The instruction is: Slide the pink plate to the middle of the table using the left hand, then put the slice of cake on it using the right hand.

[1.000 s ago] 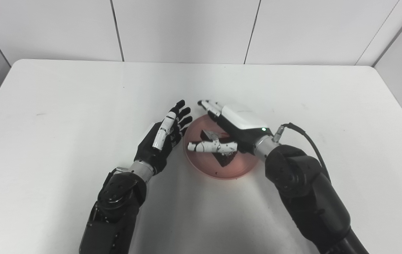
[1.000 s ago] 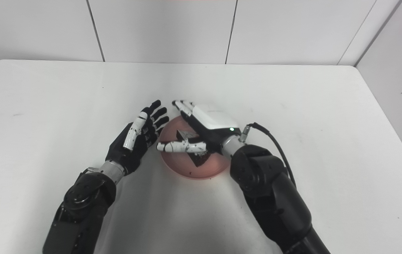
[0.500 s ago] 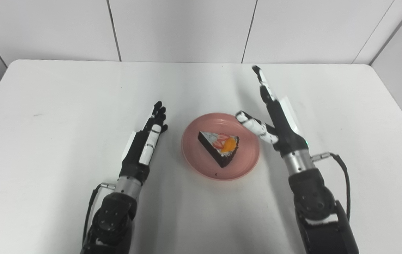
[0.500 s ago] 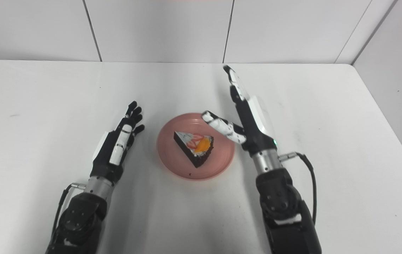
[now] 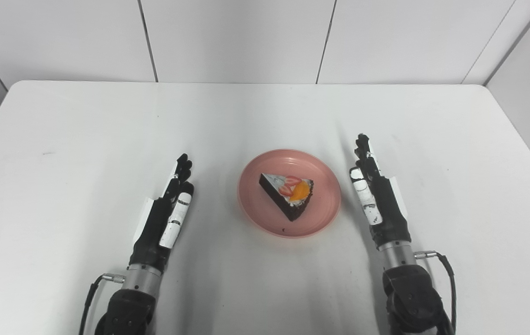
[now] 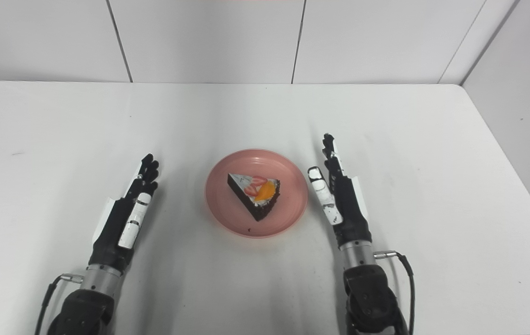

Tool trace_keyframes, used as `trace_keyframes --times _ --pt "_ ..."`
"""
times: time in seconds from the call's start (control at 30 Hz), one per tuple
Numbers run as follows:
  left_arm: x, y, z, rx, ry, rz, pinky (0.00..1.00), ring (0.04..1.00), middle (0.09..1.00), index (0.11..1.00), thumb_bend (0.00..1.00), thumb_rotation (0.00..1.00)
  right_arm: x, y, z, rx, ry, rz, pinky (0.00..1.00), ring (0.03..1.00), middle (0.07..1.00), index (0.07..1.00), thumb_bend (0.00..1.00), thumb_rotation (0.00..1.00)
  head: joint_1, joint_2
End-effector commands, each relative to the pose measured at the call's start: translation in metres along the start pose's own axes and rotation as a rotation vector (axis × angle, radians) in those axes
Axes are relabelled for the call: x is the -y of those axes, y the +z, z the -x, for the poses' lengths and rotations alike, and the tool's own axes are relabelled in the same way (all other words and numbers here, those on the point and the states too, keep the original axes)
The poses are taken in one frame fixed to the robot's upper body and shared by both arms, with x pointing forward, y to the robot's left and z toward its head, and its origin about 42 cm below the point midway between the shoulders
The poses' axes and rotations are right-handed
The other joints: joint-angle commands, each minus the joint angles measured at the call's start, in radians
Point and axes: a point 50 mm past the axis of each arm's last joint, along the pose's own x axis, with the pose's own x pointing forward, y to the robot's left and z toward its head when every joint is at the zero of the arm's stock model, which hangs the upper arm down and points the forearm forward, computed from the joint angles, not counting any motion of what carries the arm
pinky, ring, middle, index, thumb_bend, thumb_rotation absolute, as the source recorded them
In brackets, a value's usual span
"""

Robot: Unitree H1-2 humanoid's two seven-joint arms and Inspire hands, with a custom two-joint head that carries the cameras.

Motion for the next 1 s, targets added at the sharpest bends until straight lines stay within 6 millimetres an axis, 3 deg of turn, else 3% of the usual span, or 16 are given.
trace_keyframes --times 0.0,0.27,0.97 --pt "-0.010 -0.004 0.002 -0.016 0.006 -0.017 1.00 1.000 1.000 1.000 0.42 1.00 0.002 0.010 -0.008 0.070 -0.033 -0.025 1.00 1.000 1.000 0.995 0.36 1.00 0.001 0.000" --pt "-0.014 -0.007 -0.006 -0.020 -0.039 -0.005 1.00 1.000 1.000 0.999 0.43 1.00 0.001 0.008 -0.010 0.005 -0.025 -0.049 1.00 0.988 0.976 0.965 0.24 1.00 -0.010 -0.006" --pt "-0.016 -0.012 -0.015 -0.033 -0.086 0.046 1.00 1.000 1.000 1.000 0.43 1.00 0.001 0.003 -0.007 -0.060 0.026 -0.020 1.00 1.000 0.990 0.979 0.25 1.00 -0.008 -0.009"
